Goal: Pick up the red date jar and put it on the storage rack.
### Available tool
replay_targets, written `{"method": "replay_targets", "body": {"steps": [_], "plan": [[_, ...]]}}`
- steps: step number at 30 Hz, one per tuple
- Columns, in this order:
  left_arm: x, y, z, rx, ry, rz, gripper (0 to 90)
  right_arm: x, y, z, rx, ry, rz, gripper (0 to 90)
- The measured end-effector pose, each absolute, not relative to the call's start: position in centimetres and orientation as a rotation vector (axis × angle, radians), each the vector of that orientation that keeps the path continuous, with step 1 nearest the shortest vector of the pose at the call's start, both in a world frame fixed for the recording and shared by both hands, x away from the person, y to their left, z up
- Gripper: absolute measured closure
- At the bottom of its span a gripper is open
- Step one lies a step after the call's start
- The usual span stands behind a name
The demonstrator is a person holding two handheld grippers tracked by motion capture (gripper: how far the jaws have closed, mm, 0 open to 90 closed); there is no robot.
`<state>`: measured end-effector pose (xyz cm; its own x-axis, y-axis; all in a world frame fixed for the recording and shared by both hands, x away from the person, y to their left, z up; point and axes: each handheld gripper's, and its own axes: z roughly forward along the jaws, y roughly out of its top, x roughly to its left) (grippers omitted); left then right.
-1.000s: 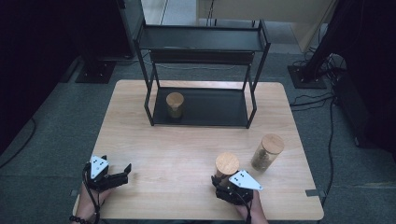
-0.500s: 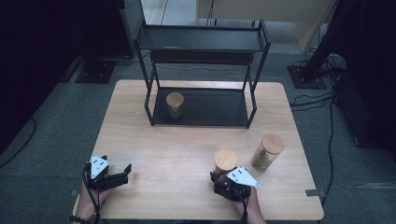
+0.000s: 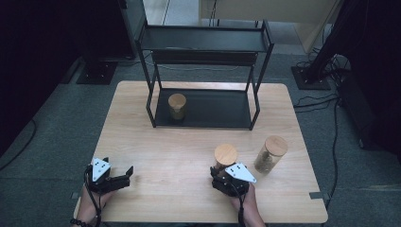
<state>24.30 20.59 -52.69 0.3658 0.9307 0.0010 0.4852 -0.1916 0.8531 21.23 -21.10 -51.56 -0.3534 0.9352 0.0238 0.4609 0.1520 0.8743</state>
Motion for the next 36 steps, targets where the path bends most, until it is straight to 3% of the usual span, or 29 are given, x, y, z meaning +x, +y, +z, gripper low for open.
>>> {"method": "replay_targets", "body": {"steps": [36], "plan": [[24.3, 20.6, -52.7, 1.821, 1.236, 0.69, 0.4, 27.5, -20.7, -51.6, 1.366, 1.841, 1.09, 25.4]]}}
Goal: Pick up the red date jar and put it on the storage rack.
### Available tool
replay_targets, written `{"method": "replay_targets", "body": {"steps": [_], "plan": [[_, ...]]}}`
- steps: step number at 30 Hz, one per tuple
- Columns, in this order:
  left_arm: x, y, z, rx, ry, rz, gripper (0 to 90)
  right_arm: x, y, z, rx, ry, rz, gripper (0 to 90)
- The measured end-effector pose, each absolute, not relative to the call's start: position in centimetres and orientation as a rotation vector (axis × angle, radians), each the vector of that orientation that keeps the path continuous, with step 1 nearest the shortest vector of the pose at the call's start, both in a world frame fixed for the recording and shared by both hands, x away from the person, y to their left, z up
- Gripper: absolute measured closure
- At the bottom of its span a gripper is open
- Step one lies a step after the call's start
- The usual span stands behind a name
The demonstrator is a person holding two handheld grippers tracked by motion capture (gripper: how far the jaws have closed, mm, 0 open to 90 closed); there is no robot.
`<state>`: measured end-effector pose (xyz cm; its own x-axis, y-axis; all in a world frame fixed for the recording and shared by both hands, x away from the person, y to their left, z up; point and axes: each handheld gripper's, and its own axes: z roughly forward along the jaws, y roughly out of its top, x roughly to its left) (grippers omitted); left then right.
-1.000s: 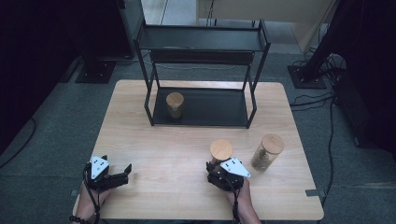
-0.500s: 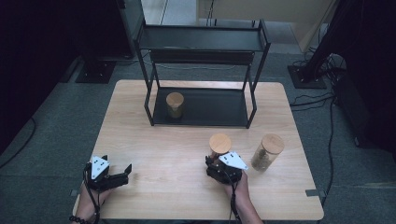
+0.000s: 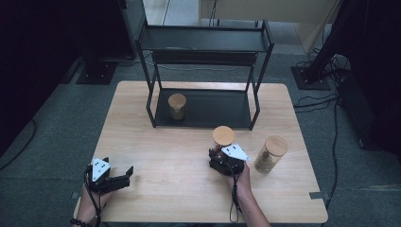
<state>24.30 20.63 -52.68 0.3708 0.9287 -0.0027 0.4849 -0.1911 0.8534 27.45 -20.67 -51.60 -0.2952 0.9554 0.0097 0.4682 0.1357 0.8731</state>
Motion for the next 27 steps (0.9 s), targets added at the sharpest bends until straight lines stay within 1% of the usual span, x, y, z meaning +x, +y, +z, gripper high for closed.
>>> {"method": "replay_targets", "body": {"steps": [27], "plan": [[24.3, 20.7, -52.7, 1.814, 1.239, 0.676, 0.4, 32.2, -19.9, -51.6, 1.369, 1.835, 1.077, 25.4]]}}
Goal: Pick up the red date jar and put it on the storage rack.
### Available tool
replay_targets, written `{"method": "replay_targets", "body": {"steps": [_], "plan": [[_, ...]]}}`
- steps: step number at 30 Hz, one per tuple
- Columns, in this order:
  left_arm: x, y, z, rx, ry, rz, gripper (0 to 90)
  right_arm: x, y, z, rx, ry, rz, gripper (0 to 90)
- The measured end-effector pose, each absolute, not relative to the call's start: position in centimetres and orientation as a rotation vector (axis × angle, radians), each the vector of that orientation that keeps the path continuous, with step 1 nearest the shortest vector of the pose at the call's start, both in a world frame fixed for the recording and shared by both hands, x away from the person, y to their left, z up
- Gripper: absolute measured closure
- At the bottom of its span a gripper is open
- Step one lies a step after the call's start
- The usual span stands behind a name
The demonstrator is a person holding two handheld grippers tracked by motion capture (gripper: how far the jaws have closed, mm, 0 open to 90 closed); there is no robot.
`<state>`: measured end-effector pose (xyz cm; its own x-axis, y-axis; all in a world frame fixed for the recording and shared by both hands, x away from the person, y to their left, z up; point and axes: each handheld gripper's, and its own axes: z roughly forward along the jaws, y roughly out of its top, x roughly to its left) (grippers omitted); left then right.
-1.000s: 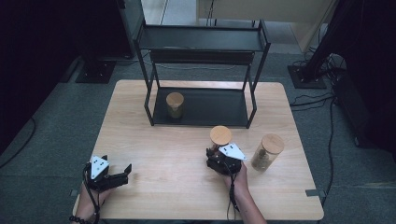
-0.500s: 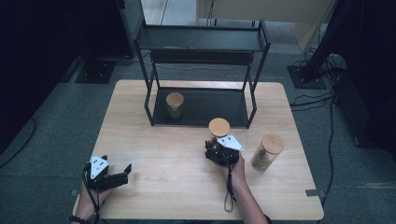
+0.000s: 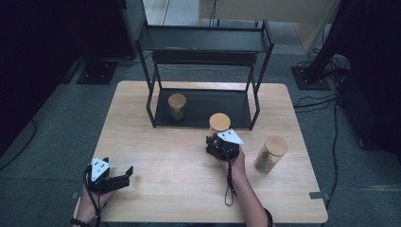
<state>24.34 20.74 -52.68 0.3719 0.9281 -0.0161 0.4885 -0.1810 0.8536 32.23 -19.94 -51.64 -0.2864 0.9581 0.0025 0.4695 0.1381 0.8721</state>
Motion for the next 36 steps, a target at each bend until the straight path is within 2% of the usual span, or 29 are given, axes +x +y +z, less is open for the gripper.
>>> {"method": "replay_targets", "body": {"steps": [36], "plan": [[24.4, 20.7, -52.7, 1.812, 1.237, 0.677, 0.5, 35.2, -19.4, -49.7, 1.353, 1.82, 1.071, 25.4]]}}
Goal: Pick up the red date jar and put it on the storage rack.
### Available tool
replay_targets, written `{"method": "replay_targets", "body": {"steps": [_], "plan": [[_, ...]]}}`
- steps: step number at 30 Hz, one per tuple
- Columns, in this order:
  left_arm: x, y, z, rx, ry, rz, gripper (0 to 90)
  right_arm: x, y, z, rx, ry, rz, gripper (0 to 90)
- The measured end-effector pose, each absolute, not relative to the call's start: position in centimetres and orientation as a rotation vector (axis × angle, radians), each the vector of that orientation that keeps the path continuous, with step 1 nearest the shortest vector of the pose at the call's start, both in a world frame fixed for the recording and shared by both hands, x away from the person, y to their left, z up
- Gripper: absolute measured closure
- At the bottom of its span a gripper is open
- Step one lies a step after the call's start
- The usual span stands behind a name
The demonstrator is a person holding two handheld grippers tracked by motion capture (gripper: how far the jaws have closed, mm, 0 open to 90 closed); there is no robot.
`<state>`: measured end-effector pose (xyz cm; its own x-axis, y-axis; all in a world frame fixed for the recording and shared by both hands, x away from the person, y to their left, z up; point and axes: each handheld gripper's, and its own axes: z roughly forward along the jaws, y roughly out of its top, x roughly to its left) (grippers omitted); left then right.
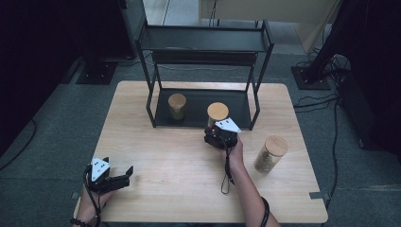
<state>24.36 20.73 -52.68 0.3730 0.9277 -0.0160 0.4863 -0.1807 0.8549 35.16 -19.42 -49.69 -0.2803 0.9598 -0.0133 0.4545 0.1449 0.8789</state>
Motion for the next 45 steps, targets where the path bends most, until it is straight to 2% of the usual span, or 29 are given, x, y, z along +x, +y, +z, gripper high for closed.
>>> {"method": "replay_targets", "body": {"steps": [45], "plan": [[24.3, 20.9, -52.7, 1.789, 1.248, 0.671, 0.4, 40.9, -19.2, -50.1, 1.379, 1.81, 1.042, 25.4]]}}
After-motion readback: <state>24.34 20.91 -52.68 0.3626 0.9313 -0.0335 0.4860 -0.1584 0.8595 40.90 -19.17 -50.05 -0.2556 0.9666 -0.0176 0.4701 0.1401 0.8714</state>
